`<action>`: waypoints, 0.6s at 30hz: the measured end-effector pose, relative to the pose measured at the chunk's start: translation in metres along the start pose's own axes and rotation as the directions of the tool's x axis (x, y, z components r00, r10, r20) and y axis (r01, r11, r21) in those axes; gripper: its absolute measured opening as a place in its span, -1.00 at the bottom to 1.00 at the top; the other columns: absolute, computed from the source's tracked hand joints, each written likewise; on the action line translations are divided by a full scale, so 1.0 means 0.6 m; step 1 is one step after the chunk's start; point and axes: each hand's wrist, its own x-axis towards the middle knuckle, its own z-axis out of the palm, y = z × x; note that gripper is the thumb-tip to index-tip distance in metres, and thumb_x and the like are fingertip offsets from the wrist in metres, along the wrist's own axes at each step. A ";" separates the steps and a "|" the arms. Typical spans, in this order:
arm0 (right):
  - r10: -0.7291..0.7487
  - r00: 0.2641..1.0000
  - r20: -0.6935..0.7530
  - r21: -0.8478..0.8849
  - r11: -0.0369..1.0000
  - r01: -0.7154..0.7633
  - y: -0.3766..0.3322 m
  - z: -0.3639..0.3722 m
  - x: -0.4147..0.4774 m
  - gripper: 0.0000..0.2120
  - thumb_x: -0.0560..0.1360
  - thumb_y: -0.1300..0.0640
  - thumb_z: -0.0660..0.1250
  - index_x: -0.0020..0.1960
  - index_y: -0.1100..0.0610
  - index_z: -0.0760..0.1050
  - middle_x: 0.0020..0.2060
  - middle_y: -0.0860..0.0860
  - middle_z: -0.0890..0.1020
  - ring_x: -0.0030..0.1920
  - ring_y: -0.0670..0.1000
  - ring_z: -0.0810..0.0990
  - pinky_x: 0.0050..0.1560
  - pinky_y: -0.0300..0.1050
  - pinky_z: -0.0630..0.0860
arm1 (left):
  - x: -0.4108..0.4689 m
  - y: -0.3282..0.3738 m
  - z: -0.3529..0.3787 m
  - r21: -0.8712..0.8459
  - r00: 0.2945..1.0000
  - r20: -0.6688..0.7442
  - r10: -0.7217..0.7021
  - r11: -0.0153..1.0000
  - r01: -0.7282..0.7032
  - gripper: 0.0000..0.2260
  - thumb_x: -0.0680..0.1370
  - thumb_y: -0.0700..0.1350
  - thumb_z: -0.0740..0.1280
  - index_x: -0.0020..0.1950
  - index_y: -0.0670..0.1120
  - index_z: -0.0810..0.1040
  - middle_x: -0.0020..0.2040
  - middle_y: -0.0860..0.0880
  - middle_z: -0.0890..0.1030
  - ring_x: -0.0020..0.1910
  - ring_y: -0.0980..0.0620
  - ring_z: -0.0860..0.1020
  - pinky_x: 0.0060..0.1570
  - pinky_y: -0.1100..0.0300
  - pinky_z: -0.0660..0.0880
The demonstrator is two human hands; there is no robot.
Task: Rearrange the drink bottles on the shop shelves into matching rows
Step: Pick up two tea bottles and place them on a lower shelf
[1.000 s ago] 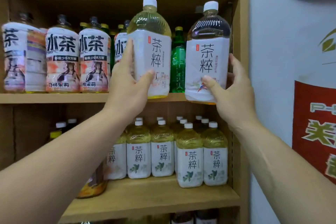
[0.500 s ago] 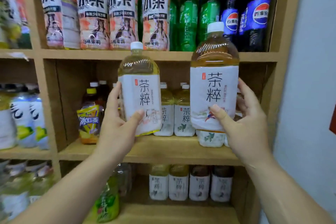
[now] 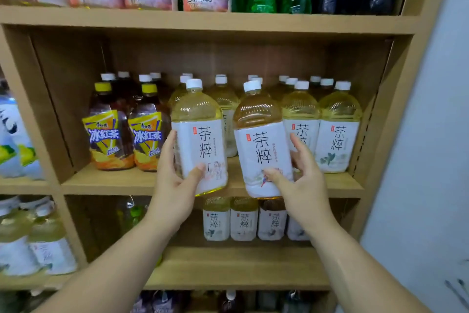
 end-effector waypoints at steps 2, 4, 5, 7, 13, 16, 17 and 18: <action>-0.005 1.000 -0.029 0.014 1.000 0.006 0.005 -0.010 -0.010 -0.25 0.50 0.18 0.54 0.54 -0.24 0.29 0.33 -0.15 0.60 0.33 -0.17 0.58 0.26 -0.06 0.62 | -0.019 -0.002 -0.013 -0.020 1.000 -0.001 -0.013 1.000 0.013 -0.26 0.60 -0.25 0.41 0.58 0.34 0.17 0.44 0.06 0.47 0.39 0.09 0.51 0.25 -0.10 0.59; 0.006 0.998 -0.063 0.043 0.999 -0.004 0.014 -0.022 -0.029 -0.27 0.49 0.20 0.54 0.49 -0.26 0.30 0.30 -0.10 0.64 0.29 -0.14 0.62 0.20 -0.15 0.63 | -0.044 -0.001 -0.026 -0.041 0.999 0.001 -0.035 0.999 0.035 -0.23 0.60 -0.25 0.40 0.60 0.34 0.14 0.34 0.07 0.54 0.31 0.10 0.58 0.14 -0.02 0.64; 0.020 0.997 -0.078 0.055 0.998 -0.015 0.022 -0.027 -0.041 -0.27 0.49 0.20 0.54 0.49 -0.26 0.31 0.29 -0.07 0.65 0.28 -0.11 0.63 0.18 -0.17 0.63 | -0.057 -0.002 -0.032 -0.055 0.999 -0.002 -0.055 0.997 0.054 -0.23 0.59 -0.27 0.39 0.60 0.32 0.14 0.30 0.07 0.56 0.28 0.11 0.60 0.09 0.03 0.65; 0.080 0.992 -0.097 0.072 0.995 -0.073 0.045 -0.036 -0.068 -0.27 0.48 0.21 0.54 0.47 -0.28 0.32 0.26 -0.04 0.68 0.26 -0.07 0.66 0.15 -0.11 0.66 | -0.087 -0.012 -0.039 -0.110 0.993 0.023 -0.119 0.987 0.121 -0.21 0.58 -0.32 0.39 0.62 0.28 0.16 0.27 0.05 0.61 0.25 0.11 0.62 0.05 0.12 0.65; 0.290 0.954 -0.081 0.160 0.948 -0.275 0.115 -0.061 -0.159 -0.28 0.47 0.26 0.51 0.49 -0.21 0.36 0.22 -0.07 0.70 0.20 -0.05 0.70 0.02 -0.05 0.69 | -0.176 -0.056 -0.043 -0.098 0.950 0.116 -0.291 0.948 0.303 -0.14 0.49 -0.33 0.50 0.57 0.34 0.24 0.25 0.05 0.65 0.26 0.04 0.63 0.12 -0.03 0.65; 0.368 0.927 -0.079 0.185 0.919 -0.349 0.147 -0.076 -0.203 -0.31 0.45 0.27 0.51 0.44 -0.22 0.41 0.21 -0.09 0.71 0.17 -0.06 0.70 -0.07 -0.14 0.69 | -0.221 -0.087 -0.041 -0.068 0.904 0.153 -0.400 0.908 0.413 -0.15 0.52 -0.27 0.50 0.57 0.39 0.20 0.28 0.06 0.63 0.31 0.02 0.60 0.25 -0.22 0.56; 0.391 0.917 -0.080 0.183 0.910 -0.372 0.158 -0.083 -0.218 -0.32 0.42 0.22 0.53 0.41 -0.24 0.42 0.19 -0.11 0.71 0.17 -0.06 0.71 -0.06 -0.11 0.69 | -0.236 -0.097 -0.040 -0.045 0.891 0.174 -0.419 0.901 0.432 -0.16 0.51 -0.22 0.52 0.55 0.42 0.21 0.30 0.06 0.62 0.32 0.02 0.59 0.25 -0.22 0.55; 0.415 0.906 -0.082 0.181 0.900 -0.396 0.170 -0.089 -0.232 -0.32 0.37 0.16 0.54 0.40 -0.24 0.44 0.18 -0.12 0.72 0.16 -0.06 0.71 -0.04 -0.07 0.70 | -0.250 -0.105 -0.037 -0.015 0.881 0.191 -0.433 0.896 0.444 -0.17 0.50 -0.19 0.53 0.54 0.43 0.22 0.30 0.07 0.62 0.31 0.02 0.59 0.23 -0.18 0.57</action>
